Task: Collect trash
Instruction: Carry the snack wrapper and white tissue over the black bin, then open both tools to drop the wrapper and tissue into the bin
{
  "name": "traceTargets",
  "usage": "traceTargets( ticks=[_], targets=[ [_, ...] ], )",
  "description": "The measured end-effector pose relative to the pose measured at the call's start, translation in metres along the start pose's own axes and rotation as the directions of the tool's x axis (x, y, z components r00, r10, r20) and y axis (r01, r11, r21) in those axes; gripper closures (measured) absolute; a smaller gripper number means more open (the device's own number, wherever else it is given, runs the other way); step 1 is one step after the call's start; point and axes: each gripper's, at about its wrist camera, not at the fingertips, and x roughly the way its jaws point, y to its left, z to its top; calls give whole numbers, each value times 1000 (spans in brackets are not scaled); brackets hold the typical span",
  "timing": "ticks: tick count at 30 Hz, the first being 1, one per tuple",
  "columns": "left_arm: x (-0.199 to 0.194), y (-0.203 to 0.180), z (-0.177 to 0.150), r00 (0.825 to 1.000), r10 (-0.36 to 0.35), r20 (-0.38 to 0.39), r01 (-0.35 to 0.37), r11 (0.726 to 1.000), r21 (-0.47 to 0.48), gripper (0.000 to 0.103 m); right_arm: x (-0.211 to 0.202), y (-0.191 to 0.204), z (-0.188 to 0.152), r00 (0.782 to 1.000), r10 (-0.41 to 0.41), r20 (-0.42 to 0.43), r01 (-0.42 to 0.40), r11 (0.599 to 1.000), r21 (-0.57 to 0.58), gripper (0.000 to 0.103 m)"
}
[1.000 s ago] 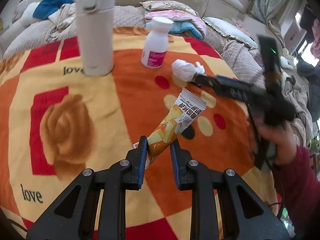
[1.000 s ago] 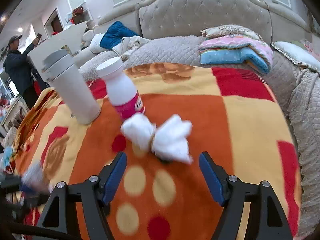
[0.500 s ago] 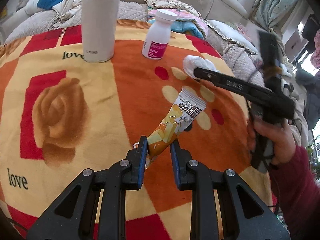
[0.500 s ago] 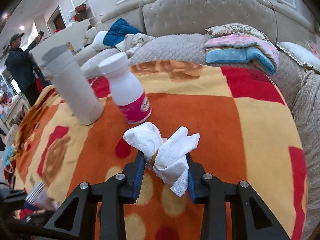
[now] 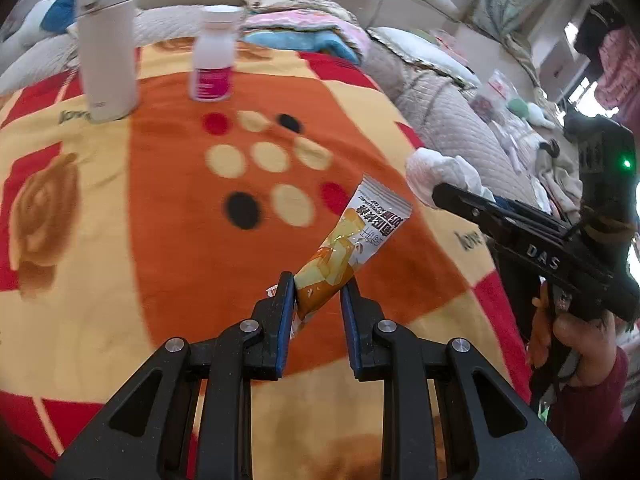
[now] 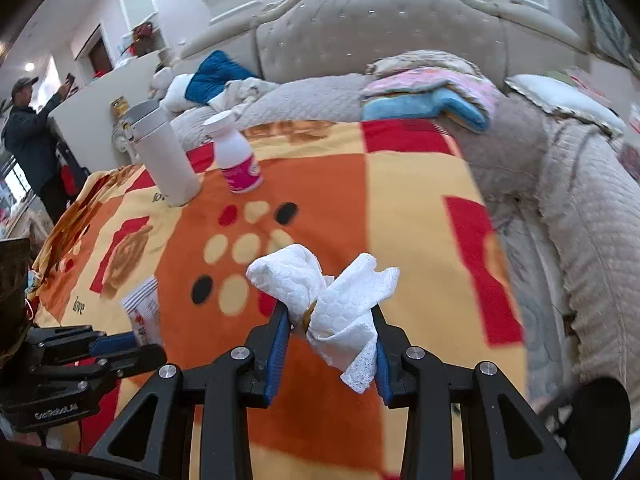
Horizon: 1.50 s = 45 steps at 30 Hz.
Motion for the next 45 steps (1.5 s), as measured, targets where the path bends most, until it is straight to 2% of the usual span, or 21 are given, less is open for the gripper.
traceTargets(
  ticks=[12, 23, 28, 36, 45],
  targets=[
    [24, -91, -9, 997, -70, -36, 73, 990, 117, 82, -74, -59, -58, 993, -110, 35, 106, 989, 100, 68],
    [46, -163, -14, 993, -98, -62, 110, 967, 231, 82, -125, -126, -101, 979, -200, 38, 184, 950, 251, 68],
    [53, -183, -14, 991, -111, -78, 128, 957, 260, 82, -136, -147, -116, 975, -220, 35, 199, 930, 308, 68],
    [68, -219, -15, 978, -170, -121, 198, 941, 276, 82, -148, -180, -140, 966, -257, 16, 230, 891, 392, 68],
    [97, -255, -16, 965, -199, -171, 241, 931, 274, 82, -146, -198, -151, 965, -262, 3, 235, 870, 434, 68]
  ],
)
